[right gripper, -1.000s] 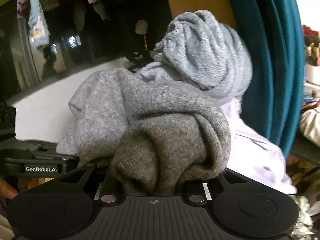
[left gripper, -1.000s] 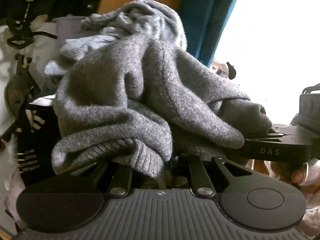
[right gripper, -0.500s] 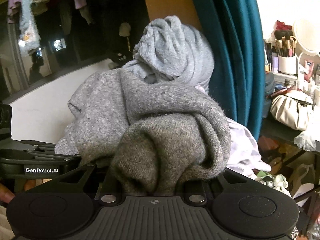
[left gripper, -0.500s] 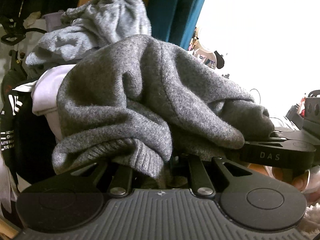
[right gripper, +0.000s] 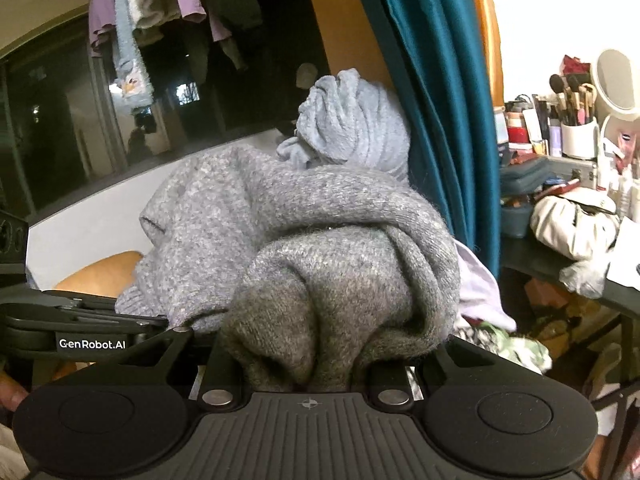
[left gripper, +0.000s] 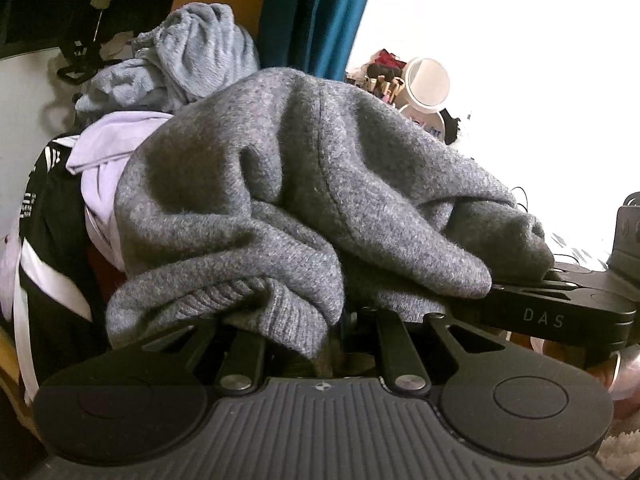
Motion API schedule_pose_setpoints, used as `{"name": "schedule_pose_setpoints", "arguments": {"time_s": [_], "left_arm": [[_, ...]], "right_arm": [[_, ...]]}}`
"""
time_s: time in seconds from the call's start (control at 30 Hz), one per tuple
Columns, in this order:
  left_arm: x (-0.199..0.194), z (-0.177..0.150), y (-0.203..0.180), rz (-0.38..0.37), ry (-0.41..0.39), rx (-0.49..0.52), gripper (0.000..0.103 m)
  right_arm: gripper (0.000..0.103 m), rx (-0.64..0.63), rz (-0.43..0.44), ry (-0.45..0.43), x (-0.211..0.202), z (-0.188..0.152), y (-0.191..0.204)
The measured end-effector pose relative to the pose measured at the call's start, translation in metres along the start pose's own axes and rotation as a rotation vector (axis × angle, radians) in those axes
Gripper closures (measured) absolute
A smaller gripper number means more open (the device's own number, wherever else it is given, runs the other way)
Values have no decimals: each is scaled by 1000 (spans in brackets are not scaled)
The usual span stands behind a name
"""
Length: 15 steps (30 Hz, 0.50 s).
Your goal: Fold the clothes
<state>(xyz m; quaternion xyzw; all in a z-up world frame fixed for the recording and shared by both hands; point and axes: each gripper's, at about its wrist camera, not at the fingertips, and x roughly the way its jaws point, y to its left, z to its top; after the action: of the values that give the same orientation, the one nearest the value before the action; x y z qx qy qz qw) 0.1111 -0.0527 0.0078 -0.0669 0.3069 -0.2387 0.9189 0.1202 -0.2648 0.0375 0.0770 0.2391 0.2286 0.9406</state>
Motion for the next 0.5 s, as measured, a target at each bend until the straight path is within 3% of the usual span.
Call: {"name": "schedule_pose_setpoints", "arguments": {"time_s": [0.17, 0.5], "left_arm": [[-4, -8, -31, 0, 22, 17, 88], [-7, -23, -55, -87, 74, 39, 88]], "right_arm": [[81, 16, 2, -14, -42, -13, -9], [81, 73, -110, -20, -93, -34, -6]]}}
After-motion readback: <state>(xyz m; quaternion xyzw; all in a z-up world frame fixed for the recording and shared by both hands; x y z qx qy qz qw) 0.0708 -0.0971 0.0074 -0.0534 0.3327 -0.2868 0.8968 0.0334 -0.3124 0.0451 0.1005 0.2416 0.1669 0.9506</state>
